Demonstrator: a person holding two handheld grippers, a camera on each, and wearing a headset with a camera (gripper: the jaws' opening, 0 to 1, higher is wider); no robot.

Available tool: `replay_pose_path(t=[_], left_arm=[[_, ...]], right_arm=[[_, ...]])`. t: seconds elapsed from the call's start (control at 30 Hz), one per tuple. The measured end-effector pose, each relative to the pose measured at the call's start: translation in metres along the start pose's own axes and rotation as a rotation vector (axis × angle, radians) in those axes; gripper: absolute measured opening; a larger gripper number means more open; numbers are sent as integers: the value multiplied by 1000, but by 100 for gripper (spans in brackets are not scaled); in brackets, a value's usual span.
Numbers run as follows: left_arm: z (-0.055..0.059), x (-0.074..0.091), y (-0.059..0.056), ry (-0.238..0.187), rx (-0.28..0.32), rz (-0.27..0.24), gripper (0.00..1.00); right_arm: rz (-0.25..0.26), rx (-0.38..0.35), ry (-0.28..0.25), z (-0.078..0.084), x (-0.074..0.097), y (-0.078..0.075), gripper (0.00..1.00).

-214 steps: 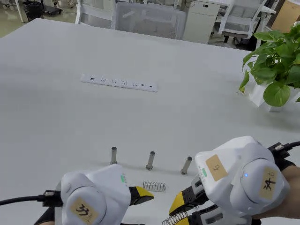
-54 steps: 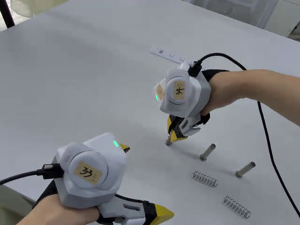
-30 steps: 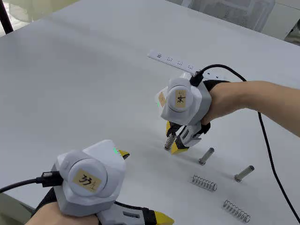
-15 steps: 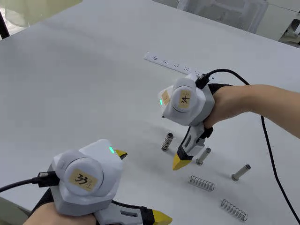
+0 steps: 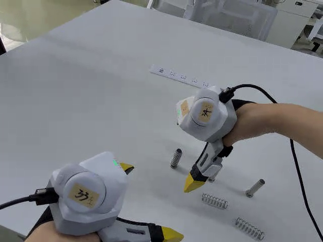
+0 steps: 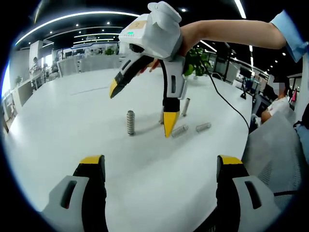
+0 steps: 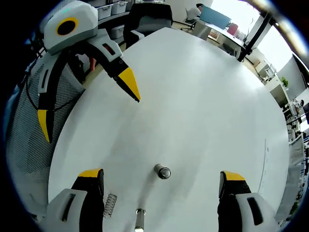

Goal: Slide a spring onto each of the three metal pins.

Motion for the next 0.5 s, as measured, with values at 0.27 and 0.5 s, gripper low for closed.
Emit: replay_pose_path(t=[0.27,0.5], left_arm=[[-6,-2,-3,-5,-29,21,95],[-11,-6,-6,-8,-65,39,94]], right_arm=[[50,-49,-96,3,20,10,99],[110,-105,-175,18,36,27,99]])
Point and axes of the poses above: the centre of the closed fingertips' face, and the gripper's own axes: x roughly backward along the fingers, y roughly to its left, z roughly out of its underside, the point moved 7 cm from there along x, roughly backward along the fingers, and after that the axes turned 14 degrees about -z, right-handed, at the moved point
